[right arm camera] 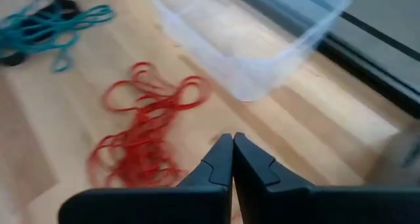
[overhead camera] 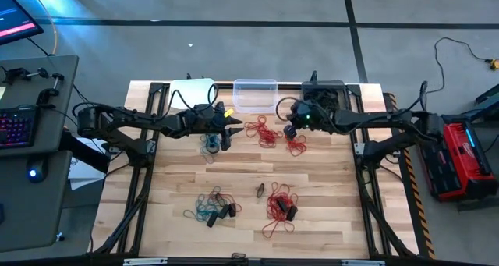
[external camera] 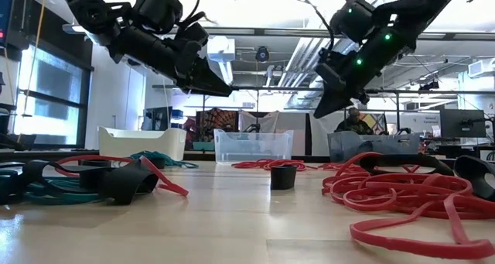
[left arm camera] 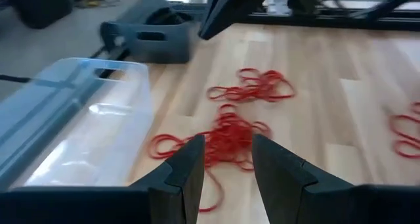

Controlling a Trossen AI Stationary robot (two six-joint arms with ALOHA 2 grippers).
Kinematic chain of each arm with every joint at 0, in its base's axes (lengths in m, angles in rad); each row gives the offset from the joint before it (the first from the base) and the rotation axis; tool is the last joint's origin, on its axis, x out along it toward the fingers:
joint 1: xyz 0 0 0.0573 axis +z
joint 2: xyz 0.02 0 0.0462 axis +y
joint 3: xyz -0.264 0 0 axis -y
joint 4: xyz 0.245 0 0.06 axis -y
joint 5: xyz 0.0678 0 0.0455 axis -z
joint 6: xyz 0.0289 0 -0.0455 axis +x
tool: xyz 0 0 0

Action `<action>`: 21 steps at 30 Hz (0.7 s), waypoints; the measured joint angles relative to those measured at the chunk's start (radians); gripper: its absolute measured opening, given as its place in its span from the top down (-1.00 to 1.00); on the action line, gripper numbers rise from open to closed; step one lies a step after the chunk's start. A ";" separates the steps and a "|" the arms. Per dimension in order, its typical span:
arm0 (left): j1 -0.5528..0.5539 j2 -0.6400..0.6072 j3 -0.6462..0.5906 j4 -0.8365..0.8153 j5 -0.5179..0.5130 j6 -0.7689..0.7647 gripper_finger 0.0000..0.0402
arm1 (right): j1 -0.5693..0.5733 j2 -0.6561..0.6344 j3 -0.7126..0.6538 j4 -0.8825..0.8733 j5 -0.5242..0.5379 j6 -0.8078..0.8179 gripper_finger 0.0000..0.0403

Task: Sort rubber bands into baskets
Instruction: Put the black rubber band into the black bin

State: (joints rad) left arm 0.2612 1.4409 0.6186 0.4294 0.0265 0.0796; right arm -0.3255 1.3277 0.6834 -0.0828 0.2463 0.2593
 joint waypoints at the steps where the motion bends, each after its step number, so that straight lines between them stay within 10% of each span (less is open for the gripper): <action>1: -0.002 -0.008 0.000 -0.012 0.026 -0.008 0.43 | 0.018 0.000 0.000 0.003 0.010 0.003 1.00; 21: -0.329 -0.283 0.001 -0.676 0.031 -0.027 0.99 | 0.204 0.000 0.000 0.108 0.096 0.021 1.00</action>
State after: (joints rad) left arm -0.0674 1.1576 0.6193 -0.2471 0.0578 0.0531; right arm -0.1211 1.3281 0.6832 0.0255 0.3420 0.2802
